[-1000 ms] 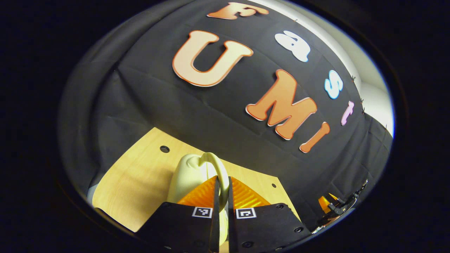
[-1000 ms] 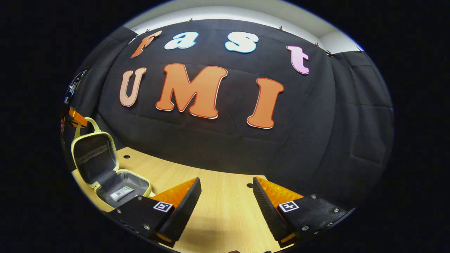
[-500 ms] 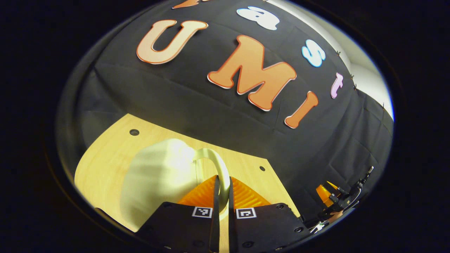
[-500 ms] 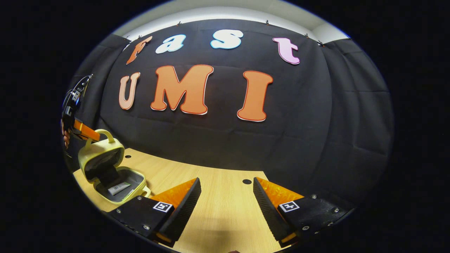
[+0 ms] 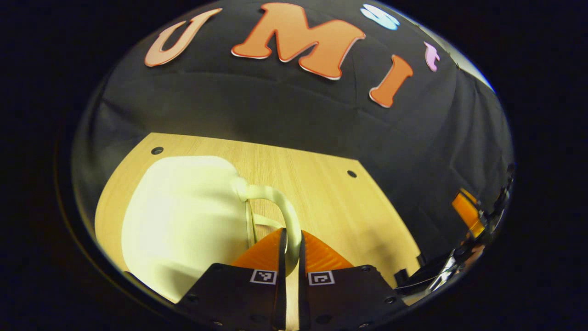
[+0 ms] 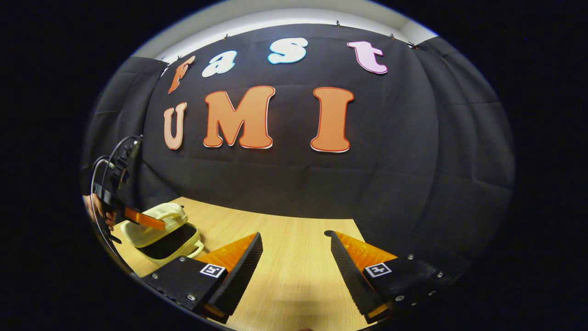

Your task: First open the suitcase, pack the skin care products into it, and then close the suitcase.

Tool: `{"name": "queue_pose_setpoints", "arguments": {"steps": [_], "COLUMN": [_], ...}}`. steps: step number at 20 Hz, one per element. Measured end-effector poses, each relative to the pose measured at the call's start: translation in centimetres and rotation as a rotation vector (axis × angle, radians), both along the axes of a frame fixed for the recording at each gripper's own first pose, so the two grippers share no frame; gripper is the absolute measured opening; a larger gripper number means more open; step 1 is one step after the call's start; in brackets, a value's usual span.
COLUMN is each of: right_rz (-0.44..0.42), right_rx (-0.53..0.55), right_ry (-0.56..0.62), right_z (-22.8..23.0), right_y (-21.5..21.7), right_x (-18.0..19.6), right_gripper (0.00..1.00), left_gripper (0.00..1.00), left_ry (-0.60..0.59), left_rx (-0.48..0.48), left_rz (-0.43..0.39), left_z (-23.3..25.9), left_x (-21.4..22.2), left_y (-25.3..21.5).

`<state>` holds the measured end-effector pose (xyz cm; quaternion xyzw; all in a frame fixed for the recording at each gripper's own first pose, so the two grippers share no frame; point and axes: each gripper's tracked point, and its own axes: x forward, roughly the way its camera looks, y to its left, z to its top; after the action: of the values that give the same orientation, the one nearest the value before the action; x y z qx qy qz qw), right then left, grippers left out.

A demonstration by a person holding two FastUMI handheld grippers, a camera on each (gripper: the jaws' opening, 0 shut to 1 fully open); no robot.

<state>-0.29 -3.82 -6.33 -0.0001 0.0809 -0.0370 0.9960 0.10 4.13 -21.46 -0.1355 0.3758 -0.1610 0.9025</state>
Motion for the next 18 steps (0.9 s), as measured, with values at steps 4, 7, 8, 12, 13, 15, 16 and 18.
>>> {"name": "queue_pose_setpoints", "arguments": {"steps": [4, 7, 8, 12, 13, 15, 16, 18], "right_rz": [0.037, 0.055, 0.06, 0.085, 0.094, 0.115, 0.129, 0.148], "right_rx": [0.009, -0.002, -0.003, -0.023, -0.024, -0.025, -0.03, -0.048], "right_ry": [-0.015, -0.029, -0.036, -0.089, -0.103, -0.12, -0.124, -0.135], "right_z": [0.4, 0.9, 1.1, 2.9, 3.3, 3.9, 4.2, 4.6], "right_y": [0.0, 0.0, 0.0, 0.8, 1.2, 2.1, 2.6, 3.3], "right_x": [0.0, 0.1, 0.3, 1.0, 1.4, 1.9, 2.2, 2.6], "right_gripper": [0.95, 0.95, 0.94, 0.94, 0.94, 0.94, 0.94, 0.94], "left_gripper": [0.2, 0.17, 0.29, 0.61, 0.69, 0.76, 0.78, 0.81], "left_ry": [0.067, 0.0, -0.03, -0.191, -0.22, -0.273, -0.302, -0.385], "left_rx": [0.058, 0.078, 0.099, 0.112, 0.107, 0.099, 0.108, 0.146], "left_rz": [-0.046, -0.032, -0.022, 0.007, 0.009, 0.026, 0.047, 0.099], "left_z": [-2.0, -0.5, 0.0, 6.7, 8.1, 10.7, 12.0, 14.8], "left_x": [-1.6, -1.8, -1.5, -0.4, -0.7, -0.6, -0.3, 0.1], "left_y": [-2.2, -3.3, -3.6, -5.0, -5.8, -6.4, -6.2, -5.9]}}
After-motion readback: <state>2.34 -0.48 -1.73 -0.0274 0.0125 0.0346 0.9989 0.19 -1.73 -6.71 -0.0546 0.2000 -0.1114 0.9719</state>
